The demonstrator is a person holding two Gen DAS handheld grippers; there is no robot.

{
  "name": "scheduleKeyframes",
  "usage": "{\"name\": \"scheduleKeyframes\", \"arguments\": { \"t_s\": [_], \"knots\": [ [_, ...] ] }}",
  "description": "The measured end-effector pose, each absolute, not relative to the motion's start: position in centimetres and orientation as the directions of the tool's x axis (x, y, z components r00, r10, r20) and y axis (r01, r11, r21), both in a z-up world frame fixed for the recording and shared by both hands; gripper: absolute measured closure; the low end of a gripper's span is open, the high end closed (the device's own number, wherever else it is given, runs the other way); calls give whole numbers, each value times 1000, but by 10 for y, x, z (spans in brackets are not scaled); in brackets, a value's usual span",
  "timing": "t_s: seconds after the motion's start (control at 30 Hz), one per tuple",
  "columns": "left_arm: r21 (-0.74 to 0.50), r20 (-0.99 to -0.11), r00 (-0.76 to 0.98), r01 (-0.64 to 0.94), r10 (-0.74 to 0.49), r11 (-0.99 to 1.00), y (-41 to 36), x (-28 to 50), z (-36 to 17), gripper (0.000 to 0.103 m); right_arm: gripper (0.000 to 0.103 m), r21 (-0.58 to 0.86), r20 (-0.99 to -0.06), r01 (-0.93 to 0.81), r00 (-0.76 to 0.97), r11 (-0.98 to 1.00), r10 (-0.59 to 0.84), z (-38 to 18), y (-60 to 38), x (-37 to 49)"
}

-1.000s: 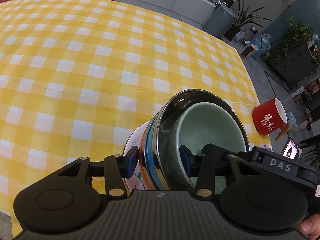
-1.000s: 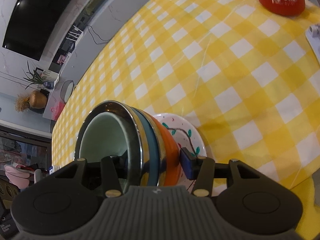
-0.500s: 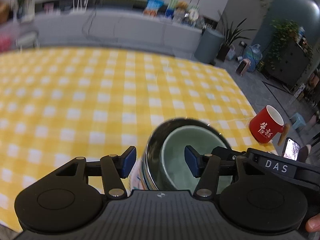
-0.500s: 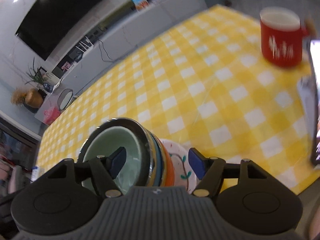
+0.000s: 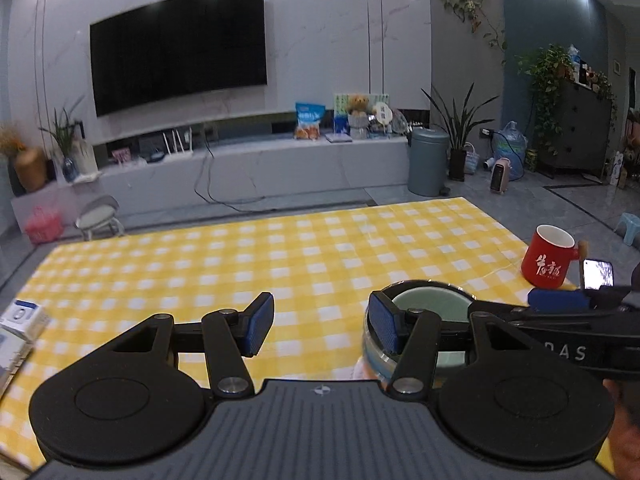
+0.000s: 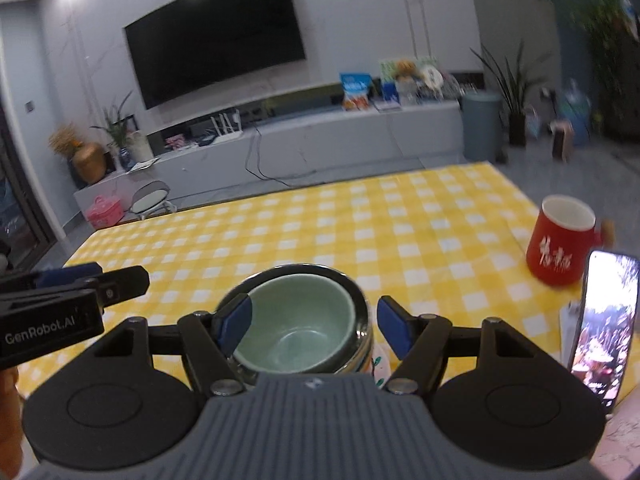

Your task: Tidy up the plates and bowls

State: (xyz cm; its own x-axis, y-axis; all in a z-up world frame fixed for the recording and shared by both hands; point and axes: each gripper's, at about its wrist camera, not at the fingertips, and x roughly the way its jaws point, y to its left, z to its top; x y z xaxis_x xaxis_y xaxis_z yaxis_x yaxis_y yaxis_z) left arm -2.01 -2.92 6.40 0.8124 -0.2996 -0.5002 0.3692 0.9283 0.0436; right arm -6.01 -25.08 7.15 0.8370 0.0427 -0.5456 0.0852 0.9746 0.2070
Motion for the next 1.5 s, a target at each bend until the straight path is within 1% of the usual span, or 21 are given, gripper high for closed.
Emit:
{"name": "scheduleKeyframes", "arguments": {
  "t_s": [0.2,0.27,0.4,0.43,0.5,0.57,0.63,0.77,0.83,1.0,1.2,1.5],
  "knots": [
    [90,-468,842,348,-269,933,-20,-50,64,39,33,128,-535,70,845,989,10,73,-228,-91],
    [95,-467,845,339,-259,936,-18,-58,65,39,31,108,-532,64,847,992,3,70,-223,-101],
    [105,-499,830,343,-249,934,-15,-68,59,39,30,56,-538,58,843,997,-19,65,-213,-118],
    [114,-513,825,341,-239,933,-16,-70,56,39,28,38,-540,59,841,998,-29,64,-210,-122],
    [127,-544,809,342,-223,931,-17,-70,48,39,28,-6,-554,65,830,998,-57,60,-207,-126],
    [138,-572,794,341,-206,930,-18,-71,41,34,28,-35,-573,71,816,997,-79,55,-204,-130],
    [134,-594,782,326,-187,936,-20,-70,36,34,28,-25,-581,68,811,997,-70,50,-204,-138],
    [129,-603,774,335,-194,933,-20,-73,32,32,27,-10,-586,71,808,997,-64,44,-204,-142],
    [144,-603,776,332,-183,932,-21,-73,28,30,25,-16,-582,76,810,997,-71,40,-204,-142],
    [141,-643,746,333,-169,932,-25,-63,13,30,24,8,-600,87,797,996,-65,31,-206,-135],
    [176,-683,715,357,-148,917,-37,-54,-2,28,23,29,-633,105,772,994,-63,15,-213,-126],
    [198,-725,677,380,-126,904,-46,-40,-21,28,23,53,-648,118,760,992,-56,1,-225,-114]
  ]
}}
